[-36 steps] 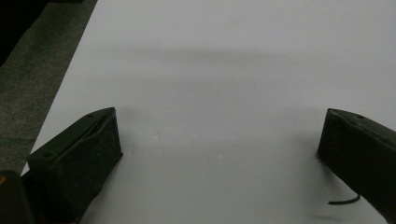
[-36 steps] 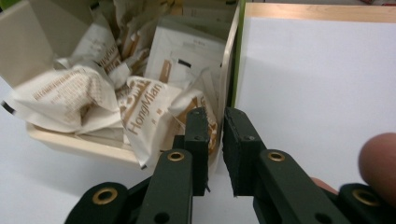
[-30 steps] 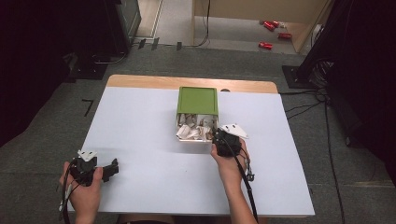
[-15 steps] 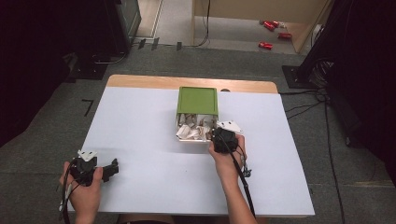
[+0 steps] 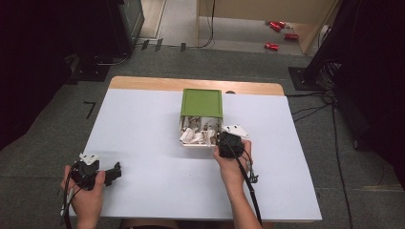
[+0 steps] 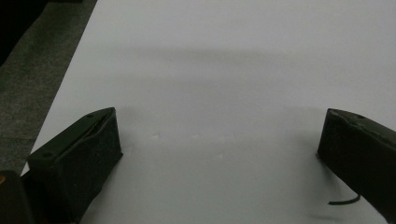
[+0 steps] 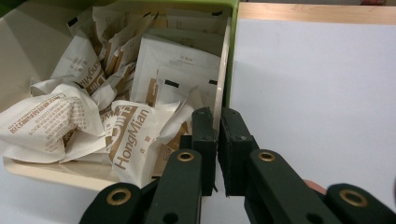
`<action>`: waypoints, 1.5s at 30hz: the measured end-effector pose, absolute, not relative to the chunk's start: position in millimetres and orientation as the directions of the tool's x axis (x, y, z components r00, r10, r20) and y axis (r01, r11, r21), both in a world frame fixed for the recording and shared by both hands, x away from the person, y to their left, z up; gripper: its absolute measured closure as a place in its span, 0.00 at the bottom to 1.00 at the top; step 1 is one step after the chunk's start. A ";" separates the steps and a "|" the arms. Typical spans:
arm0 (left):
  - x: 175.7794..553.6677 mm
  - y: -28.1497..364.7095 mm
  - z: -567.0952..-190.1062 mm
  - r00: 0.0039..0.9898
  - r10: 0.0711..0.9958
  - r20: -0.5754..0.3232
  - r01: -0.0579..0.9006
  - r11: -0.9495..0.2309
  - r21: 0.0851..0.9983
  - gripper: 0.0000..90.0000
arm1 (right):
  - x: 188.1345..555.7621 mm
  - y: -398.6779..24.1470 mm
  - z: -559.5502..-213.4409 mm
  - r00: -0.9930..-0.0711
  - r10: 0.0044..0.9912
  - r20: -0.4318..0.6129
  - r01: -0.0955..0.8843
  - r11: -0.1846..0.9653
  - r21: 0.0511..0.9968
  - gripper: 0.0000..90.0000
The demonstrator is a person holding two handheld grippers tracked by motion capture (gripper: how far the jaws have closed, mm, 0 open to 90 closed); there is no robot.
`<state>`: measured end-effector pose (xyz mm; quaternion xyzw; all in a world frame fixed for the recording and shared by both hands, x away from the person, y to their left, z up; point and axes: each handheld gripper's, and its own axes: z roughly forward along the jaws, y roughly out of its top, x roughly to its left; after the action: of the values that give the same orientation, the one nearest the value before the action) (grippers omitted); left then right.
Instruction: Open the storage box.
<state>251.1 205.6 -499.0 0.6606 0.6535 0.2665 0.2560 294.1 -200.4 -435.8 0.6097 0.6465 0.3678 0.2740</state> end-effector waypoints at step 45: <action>251.3 205.5 -498.9 0.004 1.000 0.018 0.728 -0.015 0.685 0.00 | 216.8 -194.7 -441.0 -0.097 0.983 0.155 0.585 -0.070 0.808 0.96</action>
<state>251.3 205.5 -498.9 0.6609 0.6535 0.2662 0.2553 216.8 -194.7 -441.0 0.6208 0.6315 0.3868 0.2574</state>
